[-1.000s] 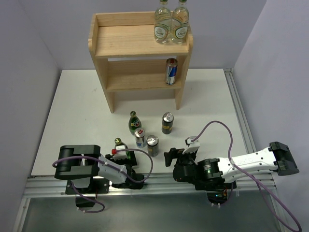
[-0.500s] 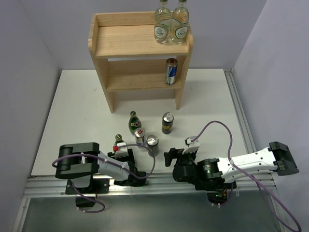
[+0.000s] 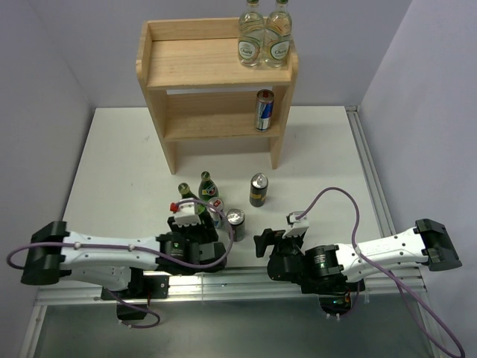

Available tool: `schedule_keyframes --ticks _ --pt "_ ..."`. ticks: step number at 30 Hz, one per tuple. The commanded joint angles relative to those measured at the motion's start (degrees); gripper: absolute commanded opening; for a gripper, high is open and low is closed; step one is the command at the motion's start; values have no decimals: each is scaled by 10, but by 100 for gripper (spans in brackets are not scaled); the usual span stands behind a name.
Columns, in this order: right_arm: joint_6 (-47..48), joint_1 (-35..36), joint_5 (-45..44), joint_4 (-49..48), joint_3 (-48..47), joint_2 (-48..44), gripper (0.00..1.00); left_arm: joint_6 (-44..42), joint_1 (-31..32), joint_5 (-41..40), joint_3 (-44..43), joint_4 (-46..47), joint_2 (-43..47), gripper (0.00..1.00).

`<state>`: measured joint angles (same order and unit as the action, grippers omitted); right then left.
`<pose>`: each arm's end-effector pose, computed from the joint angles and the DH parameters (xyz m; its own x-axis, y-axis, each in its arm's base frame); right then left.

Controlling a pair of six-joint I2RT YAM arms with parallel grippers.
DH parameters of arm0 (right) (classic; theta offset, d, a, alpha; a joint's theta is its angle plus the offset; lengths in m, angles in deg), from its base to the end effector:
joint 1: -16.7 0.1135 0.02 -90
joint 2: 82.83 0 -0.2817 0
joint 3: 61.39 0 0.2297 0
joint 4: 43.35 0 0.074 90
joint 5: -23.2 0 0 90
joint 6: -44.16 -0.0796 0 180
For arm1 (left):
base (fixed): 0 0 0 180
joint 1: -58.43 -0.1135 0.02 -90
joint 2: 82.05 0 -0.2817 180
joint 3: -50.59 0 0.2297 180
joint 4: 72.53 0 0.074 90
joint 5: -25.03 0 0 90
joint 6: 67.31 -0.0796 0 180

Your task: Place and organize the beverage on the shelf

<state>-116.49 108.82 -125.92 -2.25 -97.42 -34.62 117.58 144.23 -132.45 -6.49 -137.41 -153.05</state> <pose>0.0636 0.1279 0.1830 -0.4920 0.2005 -0.8472 -0.2042 0.9194 0.3362 0.0859 -0.1657 0.2221 -0.3614 -0.2896 -0.8863 -0.1030 0.9571 -0.2708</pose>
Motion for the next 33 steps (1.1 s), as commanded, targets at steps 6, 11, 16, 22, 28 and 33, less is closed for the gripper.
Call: schedule_keyframes --ticks 6,11,16,22,28,33 --pt "-2 5 -46 -10 -3 -19 100 -571 -103 54 -113 277 147 0" --pt "0 5 -50 -3 -3 -36 100 -681 -187 112 -244 279 107 0" --pt "7 5 -50 0 -6 -50 100 -794 -280 196 -398 317 67 0" --pt "17 5 -41 -10 -2 -54 100 -849 -413 299 -664 242 -55 0" --pt "12 6 -34 -26 12 -56 100 -850 -518 389 -869 169 -186 0" --pt "14 6 -34 -35 22 -63 100 -833 -569 430 -878 183 -229 0"
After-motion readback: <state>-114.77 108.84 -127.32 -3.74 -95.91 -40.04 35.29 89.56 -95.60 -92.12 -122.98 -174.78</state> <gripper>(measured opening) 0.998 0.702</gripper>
